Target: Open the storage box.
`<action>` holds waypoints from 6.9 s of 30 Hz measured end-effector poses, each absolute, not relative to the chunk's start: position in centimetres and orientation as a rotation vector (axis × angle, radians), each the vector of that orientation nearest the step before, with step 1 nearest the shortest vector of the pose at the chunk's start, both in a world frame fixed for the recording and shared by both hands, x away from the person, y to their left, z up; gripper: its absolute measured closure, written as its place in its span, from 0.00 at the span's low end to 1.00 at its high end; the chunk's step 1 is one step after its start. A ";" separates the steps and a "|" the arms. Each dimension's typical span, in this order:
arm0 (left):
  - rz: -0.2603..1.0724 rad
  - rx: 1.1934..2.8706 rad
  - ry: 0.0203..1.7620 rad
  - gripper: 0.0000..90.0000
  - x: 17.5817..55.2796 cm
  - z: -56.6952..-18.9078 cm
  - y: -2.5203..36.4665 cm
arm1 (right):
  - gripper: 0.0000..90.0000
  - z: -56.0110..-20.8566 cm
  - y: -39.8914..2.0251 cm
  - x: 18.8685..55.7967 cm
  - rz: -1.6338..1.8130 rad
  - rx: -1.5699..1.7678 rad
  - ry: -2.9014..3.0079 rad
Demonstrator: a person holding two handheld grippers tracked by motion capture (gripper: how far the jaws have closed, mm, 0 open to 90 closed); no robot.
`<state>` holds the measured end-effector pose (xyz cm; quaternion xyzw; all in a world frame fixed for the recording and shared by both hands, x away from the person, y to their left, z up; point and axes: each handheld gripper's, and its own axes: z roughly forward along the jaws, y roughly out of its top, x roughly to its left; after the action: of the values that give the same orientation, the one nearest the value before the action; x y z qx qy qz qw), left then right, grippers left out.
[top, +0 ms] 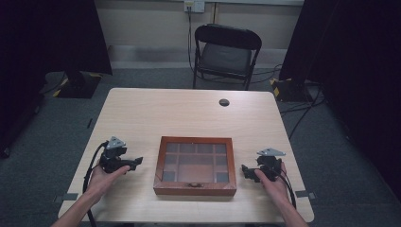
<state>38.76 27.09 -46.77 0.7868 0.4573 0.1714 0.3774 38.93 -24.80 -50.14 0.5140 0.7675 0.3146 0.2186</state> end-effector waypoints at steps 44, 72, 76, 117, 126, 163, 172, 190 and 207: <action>0.197 2.061 0.736 0.38 38.1 -40.7 15.6 | 0.00 -50.1 -24.8 38.9 0.871 1.421 2.124; -0.050 2.189 0.499 0.41 36.7 -40.4 8.9 | 0.00 -50.1 -24.8 38.9 0.871 1.421 2.125; -0.087 2.248 0.477 0.43 36.1 -41.0 9.3 | 0.00 -50.1 -24.8 38.9 0.871 1.421 2.125; -0.034 2.254 0.388 0.90 34.7 -43.6 9.9 | 0.00 -50.1 -24.8 38.9 0.871 1.421 2.124; -0.119 2.234 0.436 0.90 35.3 -43.6 10.0 | 0.00 -50.1 -24.8 38.9 0.871 1.421 2.125; -0.156 2.187 0.444 0.90 35.9 -41.7 10.5 | 0.00 -50.1 -24.8 38.9 0.871 1.421 2.125; -0.149 2.181 0.455 0.90 35.9 -41.1 10.6 | 0.00 -50.1 -24.8 38.9 0.871 1.422 2.125; -0.138 2.174 0.493 0.90 36.0 -40.0 10.6 | 0.00 -50.1 -24.8 38.9 0.871 1.420 2.125; -0.146 2.152 0.523 0.90 36.1 -39.5 10.7 | 0.00 -50.1 -24.8 38.9 0.873 1.422 2.126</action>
<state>36.14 10.66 -39.49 0.8683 0.2110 -0.0590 0.4449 38.93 -24.80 -50.14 0.5135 0.7678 0.3153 0.2180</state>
